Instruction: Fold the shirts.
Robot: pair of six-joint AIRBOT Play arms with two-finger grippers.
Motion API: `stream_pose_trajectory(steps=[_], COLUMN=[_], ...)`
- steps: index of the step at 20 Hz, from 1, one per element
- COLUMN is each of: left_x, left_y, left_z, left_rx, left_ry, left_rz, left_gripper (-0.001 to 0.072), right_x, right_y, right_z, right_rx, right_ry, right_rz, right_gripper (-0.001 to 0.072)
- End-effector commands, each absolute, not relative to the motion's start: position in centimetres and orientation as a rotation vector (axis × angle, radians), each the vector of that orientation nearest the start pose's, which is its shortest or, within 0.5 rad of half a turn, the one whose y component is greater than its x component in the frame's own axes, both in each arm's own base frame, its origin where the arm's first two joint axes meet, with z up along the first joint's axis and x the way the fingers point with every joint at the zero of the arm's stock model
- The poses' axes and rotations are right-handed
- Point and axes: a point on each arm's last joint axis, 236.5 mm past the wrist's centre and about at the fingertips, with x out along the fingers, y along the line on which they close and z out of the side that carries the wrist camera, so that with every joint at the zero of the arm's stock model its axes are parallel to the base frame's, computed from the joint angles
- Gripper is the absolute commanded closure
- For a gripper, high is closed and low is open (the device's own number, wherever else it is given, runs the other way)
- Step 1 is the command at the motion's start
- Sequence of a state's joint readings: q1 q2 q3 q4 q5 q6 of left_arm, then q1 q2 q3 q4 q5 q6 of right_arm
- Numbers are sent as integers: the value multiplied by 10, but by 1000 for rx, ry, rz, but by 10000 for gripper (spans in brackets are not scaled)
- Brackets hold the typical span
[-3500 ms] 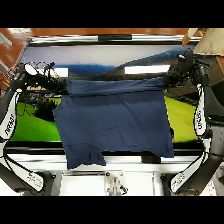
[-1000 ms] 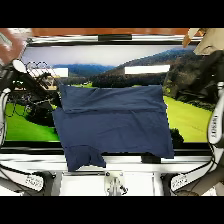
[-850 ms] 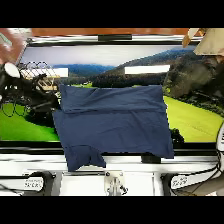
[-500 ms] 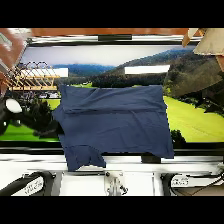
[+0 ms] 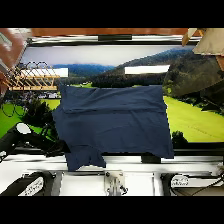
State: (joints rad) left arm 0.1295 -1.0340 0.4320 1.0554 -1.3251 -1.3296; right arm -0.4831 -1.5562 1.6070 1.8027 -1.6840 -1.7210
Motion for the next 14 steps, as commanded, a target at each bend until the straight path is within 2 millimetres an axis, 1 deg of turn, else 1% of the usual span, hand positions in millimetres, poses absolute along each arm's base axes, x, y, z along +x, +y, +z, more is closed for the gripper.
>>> stream_pose_trajectory(steps=[1, 4, 5, 6, 9, 10, 11, 12, 13, 14], left_x=[147, 155, 158, 159, 158, 158, 158, 158, 158, 158], left_y=[-99, -100, -100, -100, -100, -100, -100, -100, -100, -100], left_z=[-99, -103, -104, -104, -104, -104, -104, -104, -104, -104], left_rx=[-491, -469, -465, -464, -463, -461, -458, -453, -447, -442], left_ry=[1762, 1730, 1719, 1712, 1715, 1715, 1714, 1712, 1709, 1711], left_rz=[-357, -347, -343, -340, -343, -347, -349, -355, -363, -370], left_gripper=[102, 114, 172, 273, 279, 405, 538, 636, 667, 668], right_x=[354, 353, 353, 353, 351, 346, 337, 324, 311, 296], right_y=[-124, -124, -124, -124, -125, -122, -119, -116, -110, -102], right_z=[37, 37, 37, 37, 37, 35, 30, 22, 11, -1], right_rx=[434, 435, 435, 434, 424, 423, 429, 439, 457, 479], right_ry=[1541, 1546, 1546, 1545, 1552, 1574, 1618, 1672, 1729, 1791], right_rz=[-52, -51, -50, -51, -49, -35, -23, -22, -13, 8], right_gripper=[163, 163, 163, 163, 163, 163, 163, 163, 163, 162])
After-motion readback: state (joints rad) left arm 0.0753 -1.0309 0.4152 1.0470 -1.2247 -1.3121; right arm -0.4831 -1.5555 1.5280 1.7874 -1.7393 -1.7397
